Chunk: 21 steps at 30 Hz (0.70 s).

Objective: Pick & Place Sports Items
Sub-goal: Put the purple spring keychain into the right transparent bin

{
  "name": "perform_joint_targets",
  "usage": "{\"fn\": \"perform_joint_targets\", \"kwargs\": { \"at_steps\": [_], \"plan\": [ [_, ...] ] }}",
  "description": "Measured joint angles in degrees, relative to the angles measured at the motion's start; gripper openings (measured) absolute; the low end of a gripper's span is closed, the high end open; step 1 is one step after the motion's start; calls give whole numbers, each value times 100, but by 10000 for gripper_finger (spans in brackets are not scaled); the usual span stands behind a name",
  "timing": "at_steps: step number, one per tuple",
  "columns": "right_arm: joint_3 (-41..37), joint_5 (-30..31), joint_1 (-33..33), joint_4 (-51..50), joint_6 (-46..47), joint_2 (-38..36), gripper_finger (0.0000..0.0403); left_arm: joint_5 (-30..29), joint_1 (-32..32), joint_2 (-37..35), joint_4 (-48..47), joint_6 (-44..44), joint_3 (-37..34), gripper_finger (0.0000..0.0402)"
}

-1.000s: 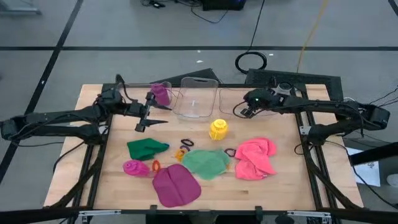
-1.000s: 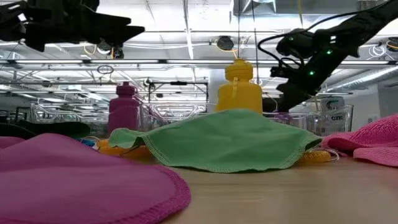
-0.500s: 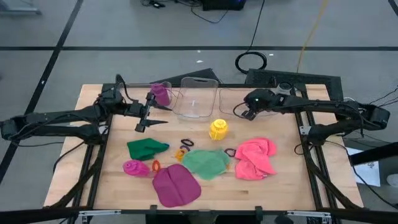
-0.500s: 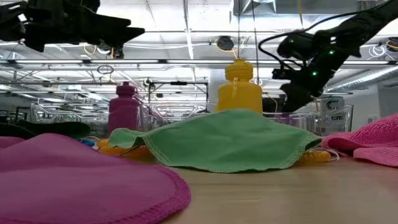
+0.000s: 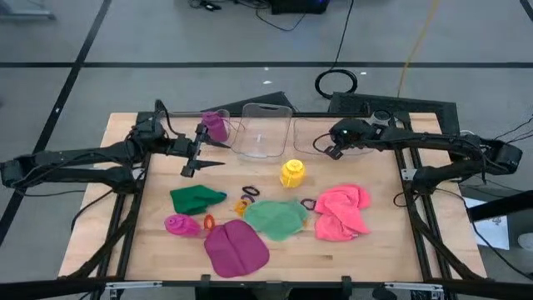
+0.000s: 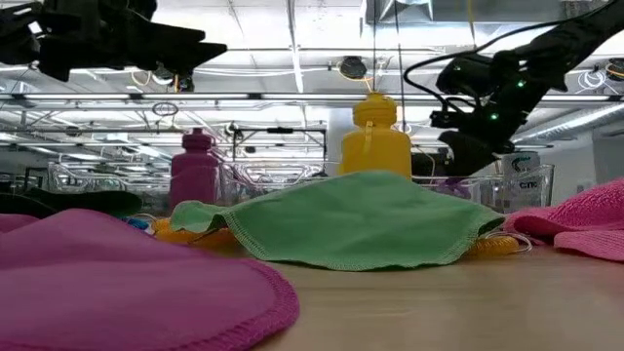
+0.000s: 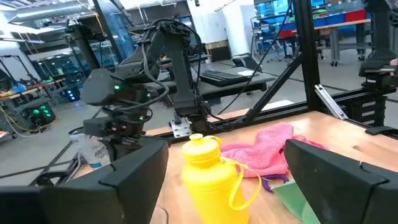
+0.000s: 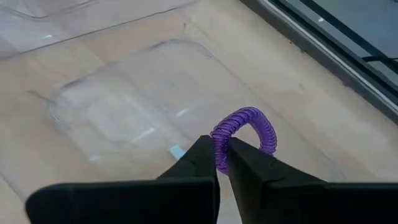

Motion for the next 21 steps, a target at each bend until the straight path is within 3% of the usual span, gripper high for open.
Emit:
{"fn": "perform_joint_targets", "kwargs": {
  "at_steps": [21],
  "plan": [
    [0, 13, 0, 24, 61, 0, 15, 0, 0, 0, 2, 2, 0, 269]
  ]
}}
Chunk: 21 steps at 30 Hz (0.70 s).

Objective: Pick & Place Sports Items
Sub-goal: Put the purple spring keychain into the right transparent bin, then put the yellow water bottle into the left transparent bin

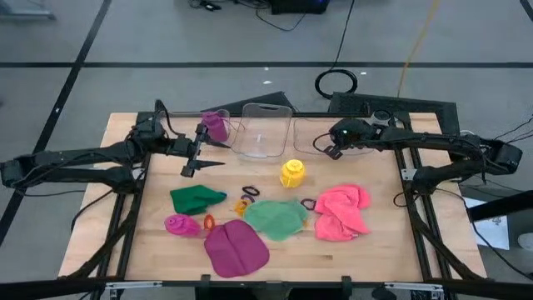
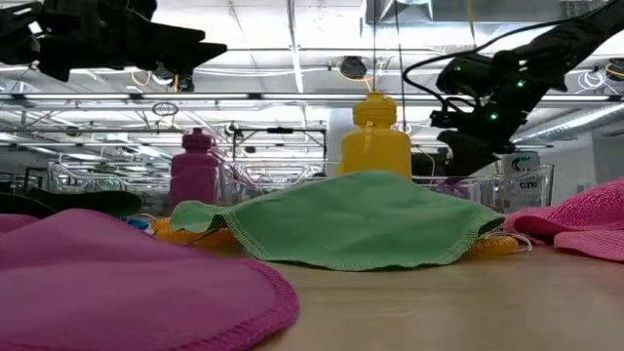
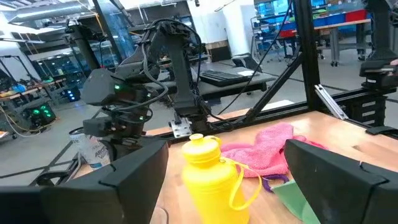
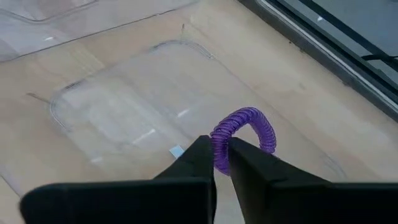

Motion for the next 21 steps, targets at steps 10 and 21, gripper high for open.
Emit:
{"fn": "perform_joint_targets", "kwargs": {
  "at_steps": [10, 21],
  "plan": [
    [0, 4, 7, 69, 0, 0, 96, 0, -1, 0, 1, 0, 0, 269],
    [-2, -9, 24, 1031, -464, 0, 146, 0, -2, 0, 0, -2, 0, 269]
  ]
}}
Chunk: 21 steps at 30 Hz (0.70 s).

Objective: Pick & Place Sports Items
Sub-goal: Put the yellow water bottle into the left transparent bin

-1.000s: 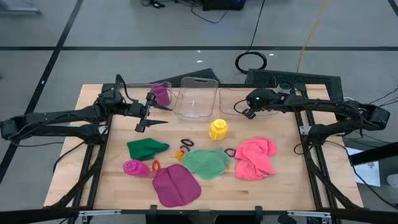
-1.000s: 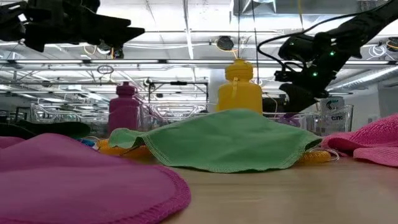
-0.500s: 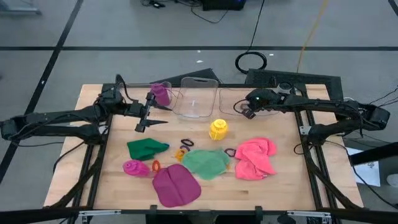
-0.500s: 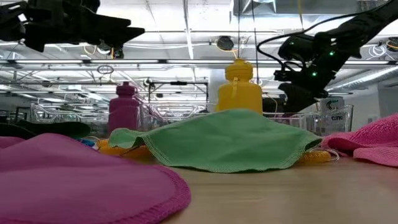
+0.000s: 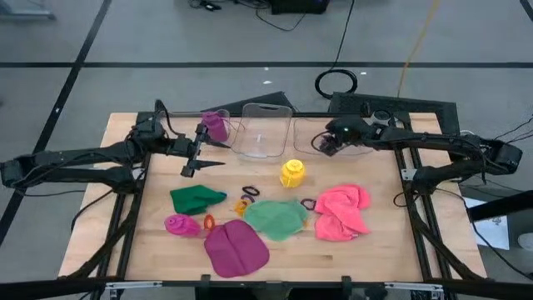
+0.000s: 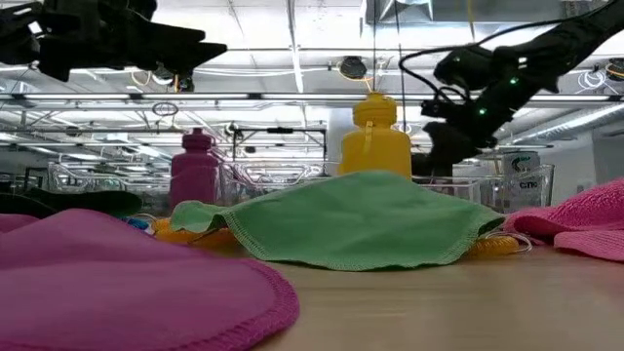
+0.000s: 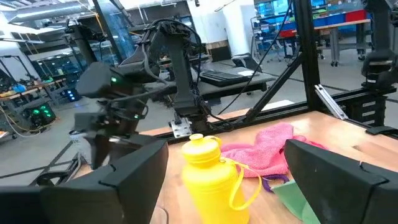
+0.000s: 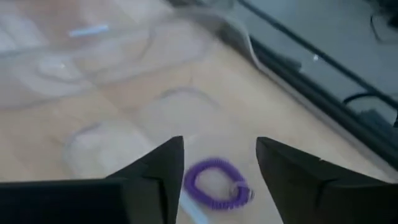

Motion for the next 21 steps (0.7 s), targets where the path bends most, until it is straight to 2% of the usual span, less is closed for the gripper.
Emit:
{"fn": "perform_joint_targets", "kwargs": {
  "at_steps": [7, 16, 21],
  "plan": [
    [-1, -2, -1, 495, -335, 0, 161, 0, 2, 0, 0, 0, 0, 269],
    [-2, -2, -4, 526, -294, 0, 173, 13, -7, 0, 0, -95, 0, 269],
    [-2, -12, -1, 724, -73, -1, 175, -3, -267, 0, 0, -247, 0, 269]
  ]
}}
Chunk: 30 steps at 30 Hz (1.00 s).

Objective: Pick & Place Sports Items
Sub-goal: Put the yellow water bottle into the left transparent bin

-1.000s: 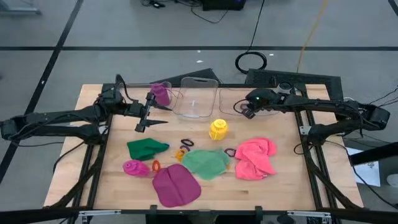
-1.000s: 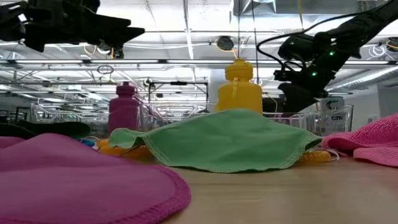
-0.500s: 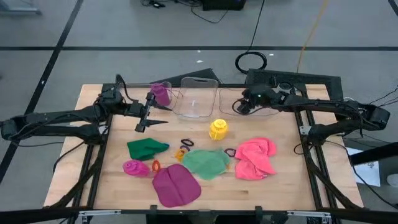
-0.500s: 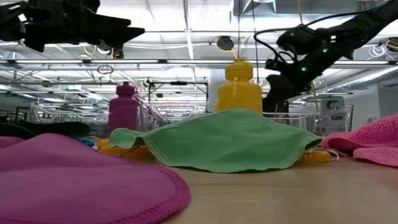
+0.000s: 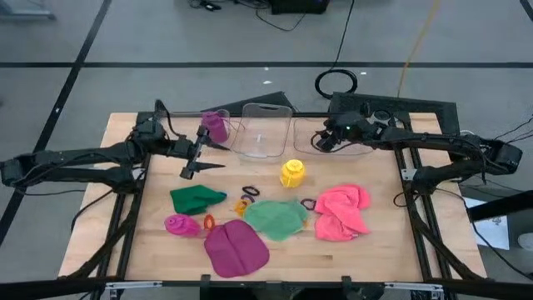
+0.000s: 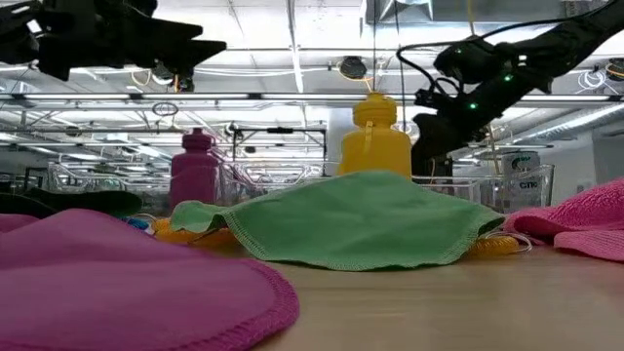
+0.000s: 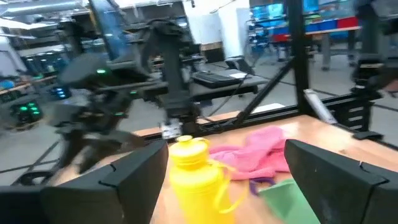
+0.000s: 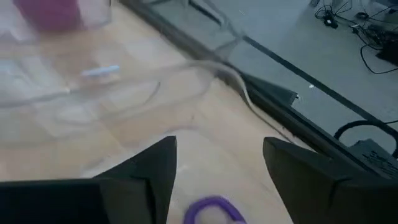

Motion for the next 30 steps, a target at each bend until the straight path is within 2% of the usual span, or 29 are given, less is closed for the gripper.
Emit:
{"fn": "perform_joint_targets", "kwargs": {
  "at_steps": [2, 6, 12, 20, 24, 30],
  "plan": [
    [0, -41, 38, 92, 20, -4, 173, -173, -200, 12, 0, -1, 0, 269],
    [0, -143, 277, 405, -200, -191, 165, -895, -623, 57, -119, 60, 0, 269],
    [-2, -119, 1239, 597, -438, -683, 147, -1667, -1103, 57, -233, 19, 0, 269],
    [-2, -125, 2716, 908, -728, -1250, 126, -2374, -1744, 57, -256, -59, 0, 269],
    [-2, -284, 3287, 1264, -779, -1276, 120, -2650, -1998, 57, -255, -28, 0, 269],
    [-2, -652, 3829, 1319, -1282, -1084, 123, -2706, -2075, 57, -223, -42, 0, 269]
  ]
}}
